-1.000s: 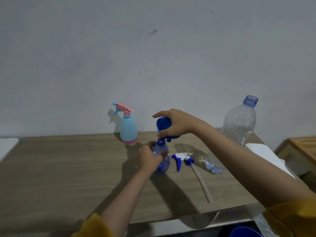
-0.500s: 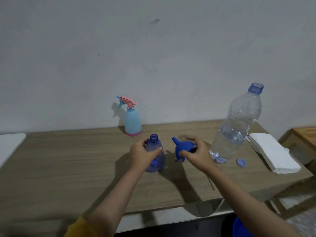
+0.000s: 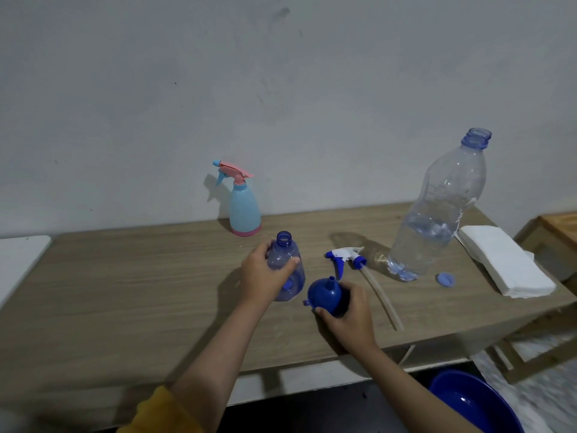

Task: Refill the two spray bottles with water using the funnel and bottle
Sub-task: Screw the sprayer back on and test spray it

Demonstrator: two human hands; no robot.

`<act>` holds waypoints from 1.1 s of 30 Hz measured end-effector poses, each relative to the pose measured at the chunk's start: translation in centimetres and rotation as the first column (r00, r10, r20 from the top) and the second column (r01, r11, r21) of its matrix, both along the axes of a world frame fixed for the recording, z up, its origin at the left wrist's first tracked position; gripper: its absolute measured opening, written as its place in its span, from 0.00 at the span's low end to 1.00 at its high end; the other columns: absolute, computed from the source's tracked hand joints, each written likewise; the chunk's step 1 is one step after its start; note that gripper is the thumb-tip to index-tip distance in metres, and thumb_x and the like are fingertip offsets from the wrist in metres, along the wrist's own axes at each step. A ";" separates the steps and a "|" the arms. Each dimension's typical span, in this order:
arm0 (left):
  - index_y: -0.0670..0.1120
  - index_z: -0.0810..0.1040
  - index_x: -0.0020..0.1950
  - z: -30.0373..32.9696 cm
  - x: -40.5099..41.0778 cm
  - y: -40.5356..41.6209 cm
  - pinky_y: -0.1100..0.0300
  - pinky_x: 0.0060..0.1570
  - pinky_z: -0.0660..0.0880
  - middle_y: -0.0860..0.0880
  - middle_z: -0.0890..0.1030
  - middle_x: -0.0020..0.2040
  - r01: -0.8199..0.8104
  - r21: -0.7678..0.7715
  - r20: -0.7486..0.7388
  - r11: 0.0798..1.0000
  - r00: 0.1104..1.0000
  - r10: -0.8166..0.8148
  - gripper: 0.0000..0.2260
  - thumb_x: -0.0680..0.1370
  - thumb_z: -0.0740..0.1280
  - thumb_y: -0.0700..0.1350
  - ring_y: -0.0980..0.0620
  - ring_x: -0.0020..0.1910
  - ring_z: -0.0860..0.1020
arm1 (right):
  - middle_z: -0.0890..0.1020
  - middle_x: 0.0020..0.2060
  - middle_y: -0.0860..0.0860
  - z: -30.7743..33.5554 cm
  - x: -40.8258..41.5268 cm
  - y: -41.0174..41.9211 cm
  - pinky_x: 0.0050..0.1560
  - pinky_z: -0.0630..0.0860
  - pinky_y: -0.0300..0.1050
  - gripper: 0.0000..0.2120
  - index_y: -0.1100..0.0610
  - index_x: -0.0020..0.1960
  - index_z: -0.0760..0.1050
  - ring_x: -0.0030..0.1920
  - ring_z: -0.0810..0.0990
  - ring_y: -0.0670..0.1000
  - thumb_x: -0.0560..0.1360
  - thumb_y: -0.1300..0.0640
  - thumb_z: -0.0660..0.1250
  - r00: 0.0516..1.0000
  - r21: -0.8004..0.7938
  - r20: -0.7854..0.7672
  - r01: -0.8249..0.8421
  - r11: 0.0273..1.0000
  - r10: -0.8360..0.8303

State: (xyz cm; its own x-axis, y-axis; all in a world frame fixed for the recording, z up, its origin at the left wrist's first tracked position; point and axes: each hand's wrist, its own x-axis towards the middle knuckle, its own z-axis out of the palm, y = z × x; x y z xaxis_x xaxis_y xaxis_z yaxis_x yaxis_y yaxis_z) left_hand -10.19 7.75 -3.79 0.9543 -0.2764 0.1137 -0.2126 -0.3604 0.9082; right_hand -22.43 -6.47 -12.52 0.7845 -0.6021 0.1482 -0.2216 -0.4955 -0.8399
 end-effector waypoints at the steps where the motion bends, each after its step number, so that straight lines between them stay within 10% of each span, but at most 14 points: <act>1: 0.48 0.77 0.57 -0.1 0.0 0.1 0.67 0.45 0.73 0.54 0.80 0.50 -0.002 0.000 -0.002 1.000 1.000 0.002 0.22 0.66 0.77 0.50 0.58 0.49 0.78 | 0.69 0.56 0.47 0.2 -0.1 -0.1 0.53 0.71 0.34 0.35 0.52 0.62 0.68 0.54 0.71 0.44 0.61 0.51 0.81 1.000 0.014 -0.026 -0.003 1.000 0.003; 8: 0.49 0.75 0.61 -0.1 -0.6 0.3 0.76 0.37 0.70 0.56 0.79 0.52 0.000 0.010 -0.008 1.000 1.000 0.000 0.23 0.68 0.75 0.52 0.61 0.49 0.76 | 0.74 0.54 0.52 3.5 1.0 -4.3 0.53 0.70 0.41 0.18 0.57 0.60 0.73 0.55 0.74 0.50 0.71 0.60 0.72 0.992 -0.158 0.089 0.102 0.982 -0.088; 18: 0.52 0.74 0.61 0.8 -1.1 0.5 0.76 0.34 0.66 0.60 0.75 0.50 -0.009 0.076 0.011 0.997 1.000 0.009 0.22 0.70 0.74 0.53 0.65 0.45 0.73 | 0.83 0.49 0.55 3.2 6.4 -9.7 0.43 0.74 0.44 0.16 0.57 0.61 0.76 0.44 0.79 0.52 0.73 0.59 0.66 0.934 -0.202 -0.339 0.042 0.979 -0.110; 25: 0.51 0.75 0.60 0.3 -0.8 0.5 0.76 0.38 0.66 0.59 0.77 0.50 -0.009 0.035 0.008 0.999 1.000 0.009 0.21 0.69 0.75 0.51 0.62 0.49 0.75 | 0.78 0.32 0.52 11.3 7.2 -10.0 0.35 0.73 0.40 0.23 0.51 0.67 0.70 0.32 0.76 0.50 0.73 0.62 0.67 0.999 -0.063 -0.032 0.042 0.997 -0.044; 33: 0.52 0.77 0.57 -1.2 0.0 0.1 0.63 0.48 0.73 0.55 0.81 0.49 -0.044 -0.034 -0.007 0.998 0.999 0.044 0.22 0.65 0.77 0.51 0.56 0.50 0.78 | 0.84 0.42 0.54 24.3 7.3 -5.9 0.44 0.80 0.44 0.21 0.46 0.61 0.75 0.42 0.84 0.53 0.71 0.63 0.70 0.944 0.005 0.316 -0.104 0.995 0.098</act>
State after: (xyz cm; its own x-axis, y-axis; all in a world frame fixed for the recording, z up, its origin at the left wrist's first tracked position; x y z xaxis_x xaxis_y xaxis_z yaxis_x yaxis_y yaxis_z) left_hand -10.24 7.81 -4.95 0.9661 -0.2303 0.1163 -0.1915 -0.3383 0.9213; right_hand -15.16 -12.33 11.75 0.7565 -0.5278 0.3860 0.1066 -0.4829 -0.8692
